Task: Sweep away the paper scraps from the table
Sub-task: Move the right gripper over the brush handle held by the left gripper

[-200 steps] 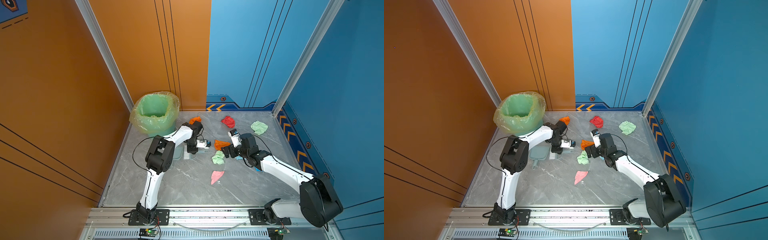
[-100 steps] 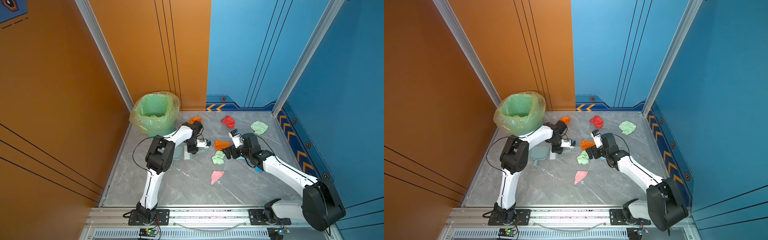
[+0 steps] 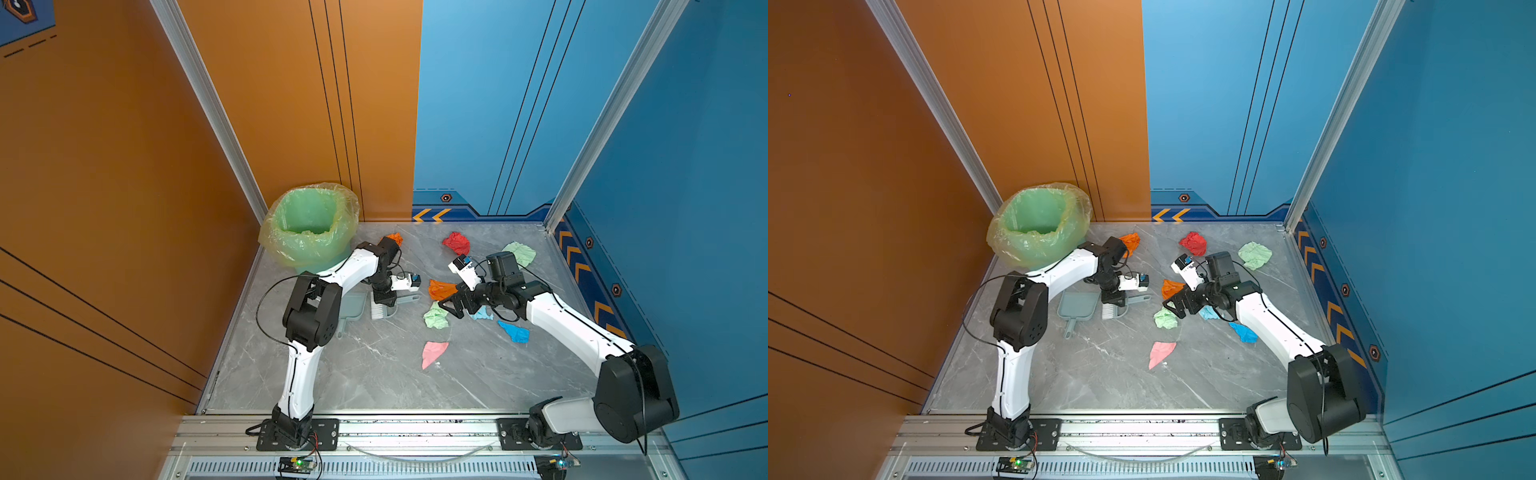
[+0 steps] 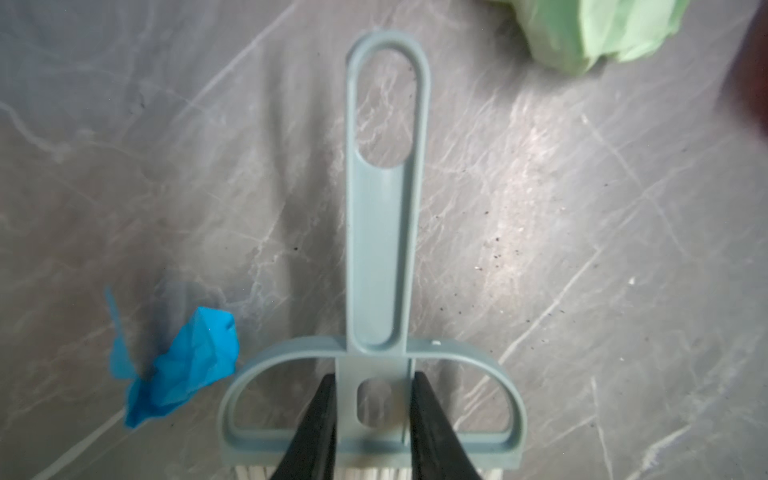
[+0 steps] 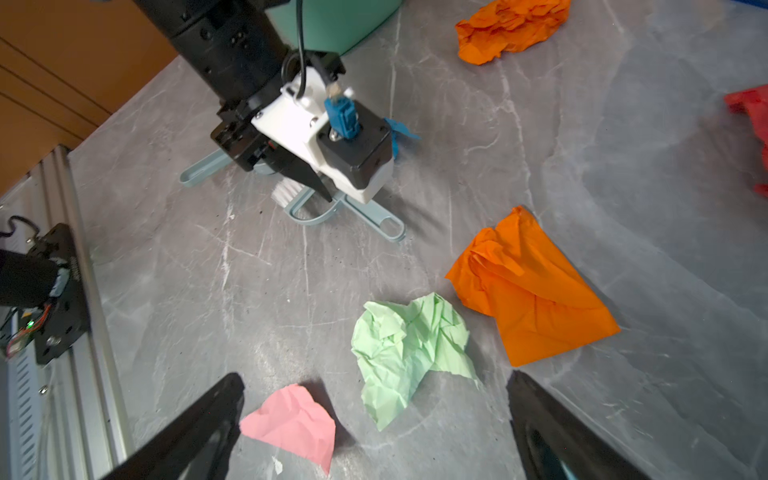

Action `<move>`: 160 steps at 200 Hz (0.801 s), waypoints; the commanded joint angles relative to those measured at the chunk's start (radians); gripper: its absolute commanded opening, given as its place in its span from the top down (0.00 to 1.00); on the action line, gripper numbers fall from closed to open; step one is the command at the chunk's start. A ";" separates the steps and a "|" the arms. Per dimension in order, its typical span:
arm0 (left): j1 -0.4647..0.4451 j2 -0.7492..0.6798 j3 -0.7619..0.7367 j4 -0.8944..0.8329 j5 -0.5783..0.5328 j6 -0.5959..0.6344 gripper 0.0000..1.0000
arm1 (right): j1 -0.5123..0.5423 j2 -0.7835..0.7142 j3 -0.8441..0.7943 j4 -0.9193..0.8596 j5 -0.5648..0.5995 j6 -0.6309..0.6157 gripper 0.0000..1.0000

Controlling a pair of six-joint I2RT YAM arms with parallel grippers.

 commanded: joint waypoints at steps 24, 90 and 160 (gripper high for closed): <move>0.020 -0.078 -0.021 -0.062 0.111 -0.003 0.95 | -0.009 0.019 0.053 -0.050 -0.118 -0.146 0.00; 0.042 -0.132 -0.015 -0.106 0.285 0.006 0.97 | -0.001 0.127 0.229 -0.203 -0.155 -0.295 0.00; 0.054 -0.129 0.019 -0.158 0.474 0.017 0.97 | 0.028 0.230 0.346 -0.281 -0.217 -0.350 0.01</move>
